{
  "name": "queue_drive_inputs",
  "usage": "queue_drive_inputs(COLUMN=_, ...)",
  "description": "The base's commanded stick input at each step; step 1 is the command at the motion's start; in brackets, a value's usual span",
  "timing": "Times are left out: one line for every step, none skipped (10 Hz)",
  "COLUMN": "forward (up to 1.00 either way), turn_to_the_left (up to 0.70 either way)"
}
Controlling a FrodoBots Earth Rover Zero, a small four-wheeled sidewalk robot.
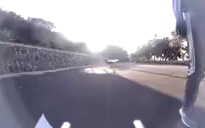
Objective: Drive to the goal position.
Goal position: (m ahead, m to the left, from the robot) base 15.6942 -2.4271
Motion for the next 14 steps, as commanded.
queue_drive_inputs(forward=0.50, turn_to_the_left=0.00)
queue_drive_inputs(forward=0.50, turn_to_the_left=0.00)
queue_drive_inputs(forward=0.50, turn_to_the_left=0.00)
queue_drive_inputs(forward=0.50, turn_to_the_left=0.00)
queue_drive_inputs(forward=0.50, turn_to_the_left=0.00)
queue_drive_inputs(forward=0.50, turn_to_the_left=0.00)
queue_drive_inputs(forward=0.50, turn_to_the_left=0.00)
queue_drive_inputs(forward=0.50, turn_to_the_left=0.00)
queue_drive_inputs(forward=0.50, turn_to_the_left=0.00)
queue_drive_inputs(forward=0.50, turn_to_the_left=0.00)
queue_drive_inputs(forward=0.50, turn_to_the_left=0.00)
queue_drive_inputs(forward=0.50, turn_to_the_left=0.00)
queue_drive_inputs(forward=0.50, turn_to_the_left=0.00)
queue_drive_inputs(forward=0.50, turn_to_the_left=0.00)
